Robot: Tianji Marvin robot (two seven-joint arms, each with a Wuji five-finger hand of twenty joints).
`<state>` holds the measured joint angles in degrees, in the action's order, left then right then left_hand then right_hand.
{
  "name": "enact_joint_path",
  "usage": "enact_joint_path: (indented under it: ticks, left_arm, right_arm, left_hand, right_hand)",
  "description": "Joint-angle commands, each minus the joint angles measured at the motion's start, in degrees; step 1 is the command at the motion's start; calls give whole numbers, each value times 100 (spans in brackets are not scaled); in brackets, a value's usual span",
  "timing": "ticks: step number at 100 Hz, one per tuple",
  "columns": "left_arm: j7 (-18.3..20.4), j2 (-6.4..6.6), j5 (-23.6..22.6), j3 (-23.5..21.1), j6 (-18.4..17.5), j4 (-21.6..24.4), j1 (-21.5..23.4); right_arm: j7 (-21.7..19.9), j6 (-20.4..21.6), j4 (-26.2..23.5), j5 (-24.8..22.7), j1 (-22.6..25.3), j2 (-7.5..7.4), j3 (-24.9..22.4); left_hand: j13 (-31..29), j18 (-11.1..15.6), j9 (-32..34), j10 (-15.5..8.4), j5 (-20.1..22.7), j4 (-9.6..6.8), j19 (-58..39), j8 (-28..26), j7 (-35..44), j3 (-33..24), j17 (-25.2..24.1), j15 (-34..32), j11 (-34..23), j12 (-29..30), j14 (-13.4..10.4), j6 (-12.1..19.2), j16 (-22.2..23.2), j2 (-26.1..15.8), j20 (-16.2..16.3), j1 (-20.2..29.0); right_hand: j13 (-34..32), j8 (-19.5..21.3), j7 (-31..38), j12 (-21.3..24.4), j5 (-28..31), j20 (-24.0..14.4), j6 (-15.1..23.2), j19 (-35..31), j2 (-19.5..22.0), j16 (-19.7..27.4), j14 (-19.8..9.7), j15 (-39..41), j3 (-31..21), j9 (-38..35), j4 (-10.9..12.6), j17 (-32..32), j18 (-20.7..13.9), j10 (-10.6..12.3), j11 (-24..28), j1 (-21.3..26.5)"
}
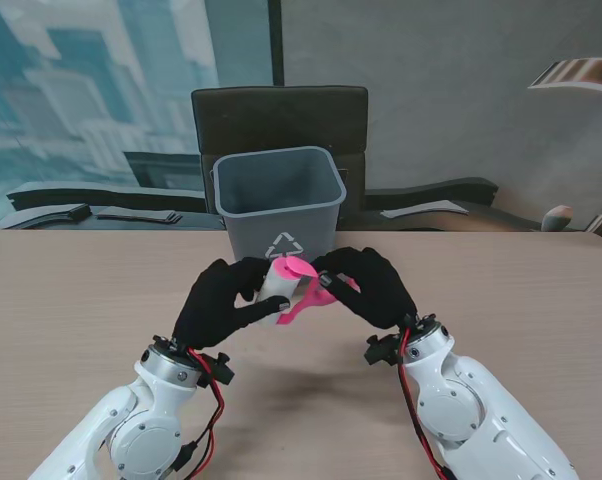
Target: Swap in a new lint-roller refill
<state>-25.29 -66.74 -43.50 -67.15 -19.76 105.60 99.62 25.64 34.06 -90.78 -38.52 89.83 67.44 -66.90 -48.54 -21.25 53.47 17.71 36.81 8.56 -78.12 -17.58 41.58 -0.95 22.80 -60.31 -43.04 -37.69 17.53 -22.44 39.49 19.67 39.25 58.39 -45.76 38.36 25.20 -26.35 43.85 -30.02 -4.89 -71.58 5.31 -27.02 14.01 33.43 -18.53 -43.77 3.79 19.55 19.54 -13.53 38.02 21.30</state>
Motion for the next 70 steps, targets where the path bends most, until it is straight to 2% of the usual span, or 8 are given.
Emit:
enact_joint_path:
  ticks: [1,13,29,36,51,70]
  left_arm:
    - [45,42,9,-35,-33,-72,-63]
    - [-213,85,-427,-30,-261,-281,-175]
    - [-436,126,-768,8,-459,-471,-288]
    - [-441,135,-802,15,-518,-512,-313]
    - [-415,141,-805,10,-545,-531,-319]
    - [-423,138,-796,7,-558,-534,-312]
  right_arm:
    - [-18,-29,-121,1,85,10,-32]
    - [13,-69,-229,13,132,18,-88]
    - [-32,-137,-404,-8,177,1,-147]
    - [-155,-206,-497,2,190,-23,-160]
    - [-489,-356,-644,130,190,-74,-140]
    - [-731,-488,-598,205,87,-113,-53]
  left_hand:
    - [41,459,91,-546,156,-641,58,-231,653,-1033,-77,-195,-405,-164,-19,1108,69,-637,-55,1528]
    - [34,467,94,-549,149,-640,68,-238,657,-1026,-80,-193,-406,-170,-30,1111,70,-637,-61,1535]
    - [28,476,101,-563,148,-638,73,-246,666,-1006,-76,-189,-409,-175,-53,1124,71,-636,-65,1526]
    - [18,480,110,-573,153,-644,74,-248,670,-1003,-75,-189,-408,-174,-56,1133,71,-625,-67,1521]
    - [6,504,121,-577,159,-651,72,-245,671,-1007,-54,-184,-406,-172,-72,1141,71,-625,-72,1516]
    - [8,506,117,-579,158,-650,71,-244,671,-1007,-54,-180,-404,-174,-66,1141,74,-625,-75,1514]
  right_hand:
    - [84,-87,-100,15,-165,-70,-119,97,155,53,-462,-11,132,168,-293,-67,-131,-118,1,-116]
    - [-8,-282,-254,150,-14,-124,-375,130,14,126,-323,13,104,42,-277,-28,-45,-276,-73,-81]
    - [11,-351,-297,184,-43,-129,-379,181,-459,159,-341,-45,-156,76,-162,-56,-8,-265,-108,157]
    - [9,-385,-303,182,-63,-142,-371,240,-618,157,-366,-79,-387,81,-90,-73,29,-241,-128,91]
    - [22,-418,-341,189,-100,-150,-361,289,-907,164,-408,-155,-516,95,-107,-111,63,-218,-201,256]
    - [29,-436,-364,181,-113,-157,-366,320,-967,157,-400,-212,-572,93,-146,-129,82,-201,-256,397]
